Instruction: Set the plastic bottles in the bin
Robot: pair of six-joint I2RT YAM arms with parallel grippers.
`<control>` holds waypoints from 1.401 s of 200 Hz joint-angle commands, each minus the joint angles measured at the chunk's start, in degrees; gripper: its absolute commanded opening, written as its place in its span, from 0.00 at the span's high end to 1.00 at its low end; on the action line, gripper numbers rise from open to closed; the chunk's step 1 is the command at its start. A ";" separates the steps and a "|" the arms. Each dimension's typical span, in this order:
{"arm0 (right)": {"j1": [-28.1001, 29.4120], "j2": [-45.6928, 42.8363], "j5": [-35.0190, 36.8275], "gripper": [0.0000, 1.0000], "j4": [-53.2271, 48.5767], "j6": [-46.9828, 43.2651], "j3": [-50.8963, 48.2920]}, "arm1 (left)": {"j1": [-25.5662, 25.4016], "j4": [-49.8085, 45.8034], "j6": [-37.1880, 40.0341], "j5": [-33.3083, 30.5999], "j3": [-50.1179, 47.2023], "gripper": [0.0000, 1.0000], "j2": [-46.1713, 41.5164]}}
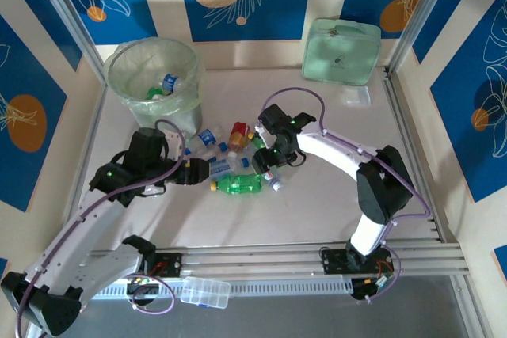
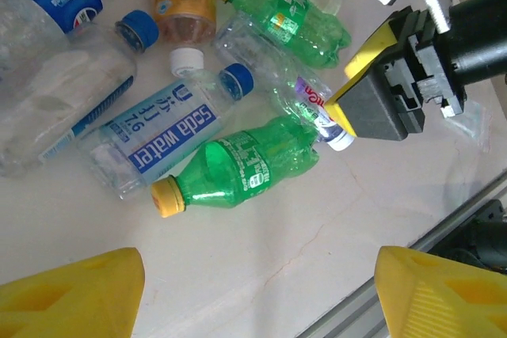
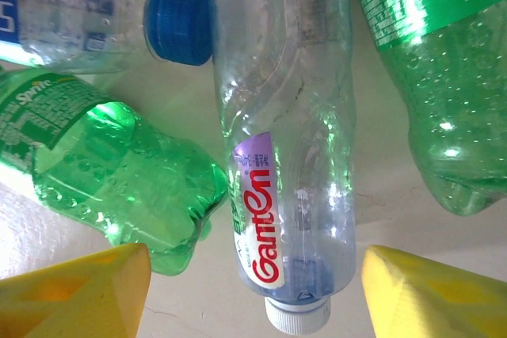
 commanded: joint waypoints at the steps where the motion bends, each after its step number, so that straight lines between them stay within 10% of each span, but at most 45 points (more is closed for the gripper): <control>1: -0.10 2.34 -1.16 0.27 -0.22 -0.85 0.15 | -0.53 3.43 2.42 -0.30 -0.42 0.24 -1.53; 153: -0.84 9.94 -4.82 0.38 2.11 -1.35 1.64 | -0.53 6.98 3.69 -0.73 -3.60 0.23 -2.73; 280: 1.41 -2.21 -3.82 0.47 3.91 -0.87 -4.76 | -0.49 6.88 3.76 -1.57 -3.67 0.23 -2.55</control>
